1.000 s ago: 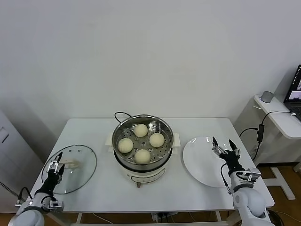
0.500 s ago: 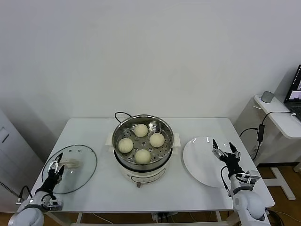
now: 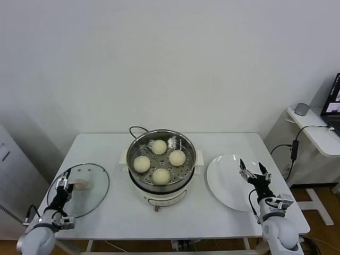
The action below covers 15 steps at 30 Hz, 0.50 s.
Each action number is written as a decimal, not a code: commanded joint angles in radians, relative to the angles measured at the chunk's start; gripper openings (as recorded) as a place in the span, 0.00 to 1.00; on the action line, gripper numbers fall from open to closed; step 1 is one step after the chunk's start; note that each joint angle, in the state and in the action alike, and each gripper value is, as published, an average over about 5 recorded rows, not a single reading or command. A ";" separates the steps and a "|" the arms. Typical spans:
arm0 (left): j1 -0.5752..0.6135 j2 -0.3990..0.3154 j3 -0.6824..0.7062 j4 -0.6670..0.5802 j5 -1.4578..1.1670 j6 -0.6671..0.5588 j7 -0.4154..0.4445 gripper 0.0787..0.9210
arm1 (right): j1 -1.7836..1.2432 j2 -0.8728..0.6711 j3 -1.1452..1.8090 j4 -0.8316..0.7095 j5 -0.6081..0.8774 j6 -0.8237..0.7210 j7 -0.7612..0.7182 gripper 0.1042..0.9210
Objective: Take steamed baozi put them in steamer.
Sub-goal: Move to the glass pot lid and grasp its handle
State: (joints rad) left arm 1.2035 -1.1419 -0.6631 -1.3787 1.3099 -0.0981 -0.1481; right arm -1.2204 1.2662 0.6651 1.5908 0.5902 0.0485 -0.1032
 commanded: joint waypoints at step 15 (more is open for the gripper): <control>-0.096 -0.030 0.014 0.080 -0.020 0.073 -0.004 0.88 | -0.005 0.006 0.000 -0.006 -0.004 0.006 0.000 0.88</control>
State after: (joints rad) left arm 1.1295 -1.1659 -0.6523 -1.3273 1.2936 -0.0408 -0.1529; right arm -1.2260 1.2714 0.6662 1.5840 0.5873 0.0540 -0.1031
